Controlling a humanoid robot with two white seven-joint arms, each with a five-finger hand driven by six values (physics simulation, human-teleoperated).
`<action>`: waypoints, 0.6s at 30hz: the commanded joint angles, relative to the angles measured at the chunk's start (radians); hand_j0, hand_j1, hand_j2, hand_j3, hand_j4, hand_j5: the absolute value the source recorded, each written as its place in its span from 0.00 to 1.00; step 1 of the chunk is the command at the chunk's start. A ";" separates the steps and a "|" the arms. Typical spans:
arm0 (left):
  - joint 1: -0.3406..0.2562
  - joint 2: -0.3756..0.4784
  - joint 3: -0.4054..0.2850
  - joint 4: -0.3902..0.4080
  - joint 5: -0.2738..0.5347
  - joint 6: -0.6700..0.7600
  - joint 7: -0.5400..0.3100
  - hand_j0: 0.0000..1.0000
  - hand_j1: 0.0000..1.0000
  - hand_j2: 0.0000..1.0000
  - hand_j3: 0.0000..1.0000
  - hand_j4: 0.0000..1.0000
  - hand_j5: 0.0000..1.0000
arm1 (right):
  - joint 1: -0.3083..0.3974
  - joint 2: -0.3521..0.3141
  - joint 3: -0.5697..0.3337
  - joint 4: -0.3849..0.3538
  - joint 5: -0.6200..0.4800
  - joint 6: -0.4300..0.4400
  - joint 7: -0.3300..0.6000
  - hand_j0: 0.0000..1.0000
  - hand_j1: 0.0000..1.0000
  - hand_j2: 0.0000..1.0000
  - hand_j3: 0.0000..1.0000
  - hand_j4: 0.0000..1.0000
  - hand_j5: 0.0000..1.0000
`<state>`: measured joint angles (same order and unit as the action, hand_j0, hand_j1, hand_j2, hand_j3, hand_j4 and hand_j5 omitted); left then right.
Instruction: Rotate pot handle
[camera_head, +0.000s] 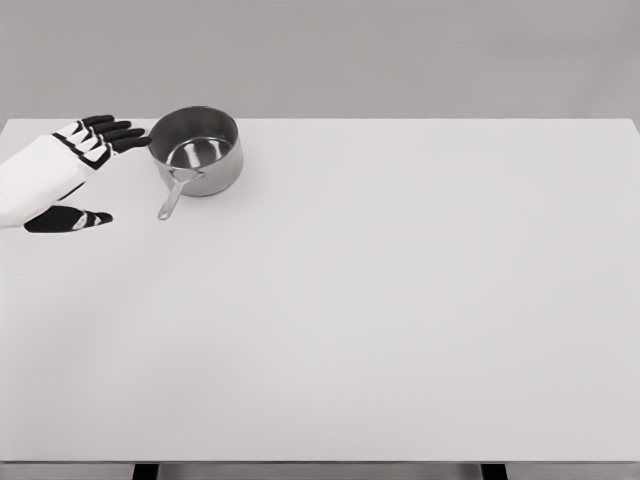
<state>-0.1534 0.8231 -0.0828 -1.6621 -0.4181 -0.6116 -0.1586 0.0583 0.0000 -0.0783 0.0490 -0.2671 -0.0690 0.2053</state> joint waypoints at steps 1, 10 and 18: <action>0.000 0.004 0.001 0.001 0.004 0.001 0.001 1.00 1.00 1.00 1.00 1.00 1.00 | 0.000 0.000 0.000 0.000 0.000 0.000 0.000 1.00 1.00 1.00 1.00 1.00 1.00; -0.057 0.013 -0.028 0.081 -0.034 0.001 -0.002 1.00 1.00 1.00 1.00 1.00 1.00 | 0.000 0.000 0.000 0.000 0.000 0.000 0.000 1.00 1.00 1.00 1.00 1.00 1.00; -0.321 -0.122 -0.158 0.234 -0.077 0.001 -0.329 1.00 1.00 1.00 1.00 1.00 1.00 | 0.000 0.000 0.000 0.000 0.000 0.000 0.000 1.00 1.00 1.00 1.00 1.00 1.00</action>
<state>-0.4862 0.7318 -0.2254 -1.4523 -0.4976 -0.6122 -0.4185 0.0583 0.0000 -0.0783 0.0490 -0.2670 -0.0690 0.2053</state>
